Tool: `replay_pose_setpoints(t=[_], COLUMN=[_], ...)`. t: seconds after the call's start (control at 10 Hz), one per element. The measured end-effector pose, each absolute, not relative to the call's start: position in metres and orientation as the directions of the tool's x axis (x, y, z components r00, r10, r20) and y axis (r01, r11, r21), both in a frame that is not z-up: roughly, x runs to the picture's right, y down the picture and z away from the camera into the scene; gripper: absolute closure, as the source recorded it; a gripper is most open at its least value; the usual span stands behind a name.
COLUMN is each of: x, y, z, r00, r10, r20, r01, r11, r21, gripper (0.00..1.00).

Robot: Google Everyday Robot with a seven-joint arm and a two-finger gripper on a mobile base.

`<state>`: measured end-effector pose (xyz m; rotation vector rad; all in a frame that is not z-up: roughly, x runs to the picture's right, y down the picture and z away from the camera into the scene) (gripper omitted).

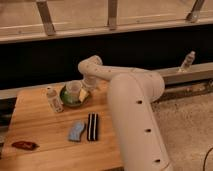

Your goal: Push the ceramic bowl across the table

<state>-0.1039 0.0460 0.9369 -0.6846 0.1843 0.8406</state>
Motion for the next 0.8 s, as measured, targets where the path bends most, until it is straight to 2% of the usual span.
replay_pose_setpoints(t=[0.8], x=[-0.157], y=[0.088], z=[0.9], r00=[0.81], r10=[0.493], r20=[-0.317], r01=[-0.572], r11=[0.546], r21=[-0.612], gripper=[0.2])
